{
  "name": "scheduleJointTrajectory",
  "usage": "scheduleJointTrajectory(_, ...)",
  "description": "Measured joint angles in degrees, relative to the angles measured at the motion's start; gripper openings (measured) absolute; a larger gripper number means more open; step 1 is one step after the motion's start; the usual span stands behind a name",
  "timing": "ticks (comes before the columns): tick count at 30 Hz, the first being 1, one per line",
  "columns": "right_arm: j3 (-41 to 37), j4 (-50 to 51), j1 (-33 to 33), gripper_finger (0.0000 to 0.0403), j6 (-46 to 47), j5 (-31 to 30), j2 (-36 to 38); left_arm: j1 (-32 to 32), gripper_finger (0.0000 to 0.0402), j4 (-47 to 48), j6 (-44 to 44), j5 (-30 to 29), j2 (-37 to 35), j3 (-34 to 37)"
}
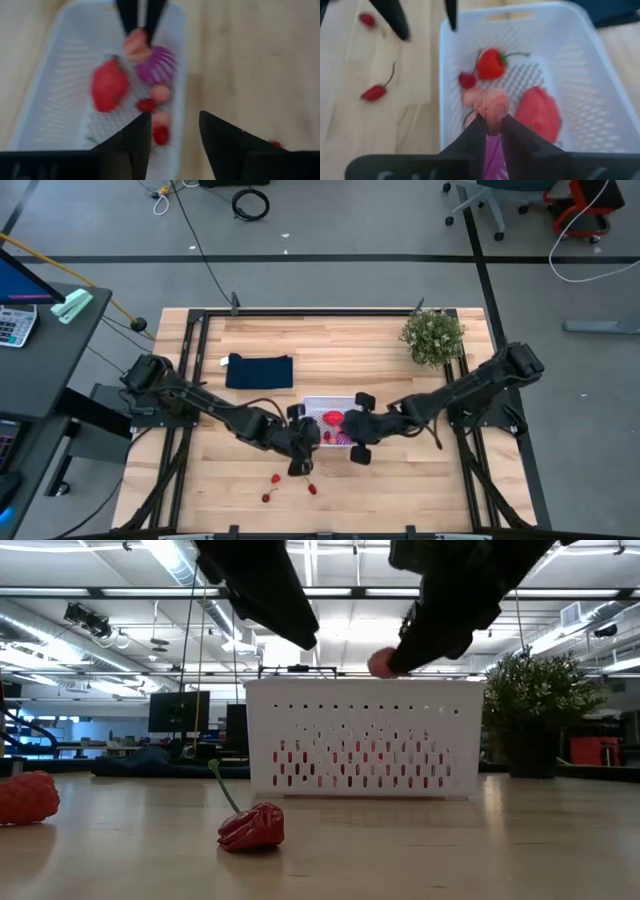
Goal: Pick and placing Produce into tupperware
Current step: Put the peach into the white bin, then put the raspberry into the white bin
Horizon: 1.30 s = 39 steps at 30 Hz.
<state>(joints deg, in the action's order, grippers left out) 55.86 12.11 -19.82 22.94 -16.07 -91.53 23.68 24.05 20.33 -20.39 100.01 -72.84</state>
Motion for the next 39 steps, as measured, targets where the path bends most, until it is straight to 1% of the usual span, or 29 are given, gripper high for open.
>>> scheduleJointTrajectory(3, 0.0, 0.01, 1.52, 0.0064, -2.33, 3.48, -0.63, 1.77, 0.0184, 0.05, 0.1, 3.73, 0.02, 0.0)
scheduleJointTrajectory(6, 0.0, -0.2, 2.98, 0.0088, -4.75, 4.49, -0.63, 3.83, 0.0189, 0.08, 2.68, 6.47, 0.05, 0.0)
scheduleJointTrajectory(14, 0.0, -0.18, 5.66, 0.017, -5.14, 4.5, -0.63, 9.6, 0.019, 1.77, 14.95, 6.85, 0.07, 0.0)
scheduleJointTrajectory(19, 0.0, -0.23, 6.3, 0.0198, -5.1, 3.99, -0.48, 13.26, 0.0187, 7.38, 26.6, 6.77, 0.07, 0.04)
scheduleJointTrajectory(25, 2.91, -3.8, 5.93, 0.0203, -9.46, 4.27, 2.53, 17.09, 0.0173, 15.37, 36.79, 6.38, 0.09, 0.07)
scheduleJointTrajectory(31, 9.56, -4.55, 3.66, 0.0192, -10.17, 4.8, 4.52, 19.99, 0.0179, 19.91, 45.3, 2.27, 1.25, 0.11)
scheduleJointTrajectory(33, 11.29, -4.12, 2.61, 0.0187, -11.1, 5.36, 4.68, 20.62, 0.0186, 19.82, 46.5, 0.79, 2.4, 0.09)
scheduleJointTrajectory(39, 13.73, -2.95, -0.91, 0.0175, -12.63, 5.93, 4.68, 20.57, 0.0214, 20.48, 47.75, 0.61, 6.39, 0.11)
